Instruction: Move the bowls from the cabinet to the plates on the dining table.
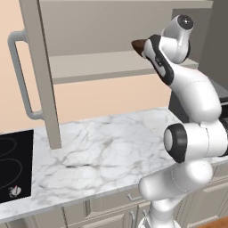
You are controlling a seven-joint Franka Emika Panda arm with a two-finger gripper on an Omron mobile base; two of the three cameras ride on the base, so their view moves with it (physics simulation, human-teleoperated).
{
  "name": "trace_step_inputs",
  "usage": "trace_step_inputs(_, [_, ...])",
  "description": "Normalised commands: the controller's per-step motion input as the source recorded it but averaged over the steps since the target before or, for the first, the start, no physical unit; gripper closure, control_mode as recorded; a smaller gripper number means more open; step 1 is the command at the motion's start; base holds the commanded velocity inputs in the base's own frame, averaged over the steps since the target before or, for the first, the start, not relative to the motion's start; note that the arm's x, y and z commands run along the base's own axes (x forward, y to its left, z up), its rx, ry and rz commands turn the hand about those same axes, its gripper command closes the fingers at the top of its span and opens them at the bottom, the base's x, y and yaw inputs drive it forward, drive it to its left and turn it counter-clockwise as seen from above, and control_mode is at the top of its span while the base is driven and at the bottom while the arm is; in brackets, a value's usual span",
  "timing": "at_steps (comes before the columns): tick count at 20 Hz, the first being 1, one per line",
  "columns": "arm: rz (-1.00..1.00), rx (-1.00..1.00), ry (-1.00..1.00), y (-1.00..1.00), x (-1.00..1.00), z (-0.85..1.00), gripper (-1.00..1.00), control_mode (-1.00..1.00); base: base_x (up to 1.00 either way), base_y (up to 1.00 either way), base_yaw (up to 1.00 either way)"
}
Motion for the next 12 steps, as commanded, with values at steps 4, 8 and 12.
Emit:
trace_step_inputs(4, [0.05, 0.0, 0.0, 0.08, -0.09, 0.01, 1.0, -1.0, 0.0, 0.0, 0.0])
trace_step_inputs(8, [0.05, 0.0, 0.0, 0.12, -0.09, 0.05, 1.0, -1.0, 0.0, 0.0, 0.0])
trace_step_inputs(12, [0.05, -0.03, 0.0, 0.16, -0.17, 0.11, 1.0, -1.0, 0.0, 0.0, 0.0])
